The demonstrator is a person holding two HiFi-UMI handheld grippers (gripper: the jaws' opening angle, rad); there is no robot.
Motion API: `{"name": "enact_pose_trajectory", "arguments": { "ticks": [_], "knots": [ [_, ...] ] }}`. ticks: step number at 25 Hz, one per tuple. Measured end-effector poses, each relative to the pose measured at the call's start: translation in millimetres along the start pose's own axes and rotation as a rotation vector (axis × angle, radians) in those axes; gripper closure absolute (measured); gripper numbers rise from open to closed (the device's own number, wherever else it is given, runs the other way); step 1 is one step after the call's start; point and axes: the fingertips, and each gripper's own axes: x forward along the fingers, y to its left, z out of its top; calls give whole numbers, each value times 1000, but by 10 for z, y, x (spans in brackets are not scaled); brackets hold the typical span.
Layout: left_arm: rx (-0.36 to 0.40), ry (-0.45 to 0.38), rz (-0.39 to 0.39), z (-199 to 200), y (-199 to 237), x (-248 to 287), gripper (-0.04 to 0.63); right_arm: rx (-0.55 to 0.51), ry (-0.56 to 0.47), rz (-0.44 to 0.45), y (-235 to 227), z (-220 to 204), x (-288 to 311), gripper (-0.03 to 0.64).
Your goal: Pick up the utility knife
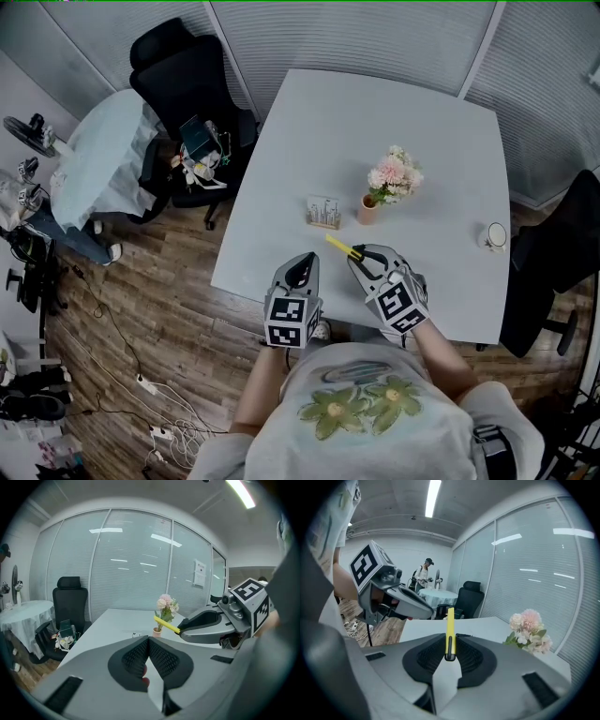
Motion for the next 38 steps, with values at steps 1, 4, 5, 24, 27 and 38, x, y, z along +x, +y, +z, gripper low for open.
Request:
{"name": "enact_pose_trajectory", "arguments": {
  "ticks": [1,4,5,24,27,38],
  "knots": [
    [0,-1,-1,4,-15,1,592,8,-7,-5,-9,14,-18,546],
    [2,-4,-5,21,-63,-1,592,33,-33,-29,-44,72,-82,546],
    [5,-6,-6,25,-78,-4,592,38,-44,-38,-56,99,-105,546],
    [31,-47,-43,127,-318,-105,592,70,-174,-84,-13,436,-451,548],
    [34,-50,-50,133,-353,-105,592,72,-188,-90,-14,464,-498,548],
    [38,-46,-57,126,-402,-110,592,97,-191,-91,-25,425,-544,548]
  ]
}}
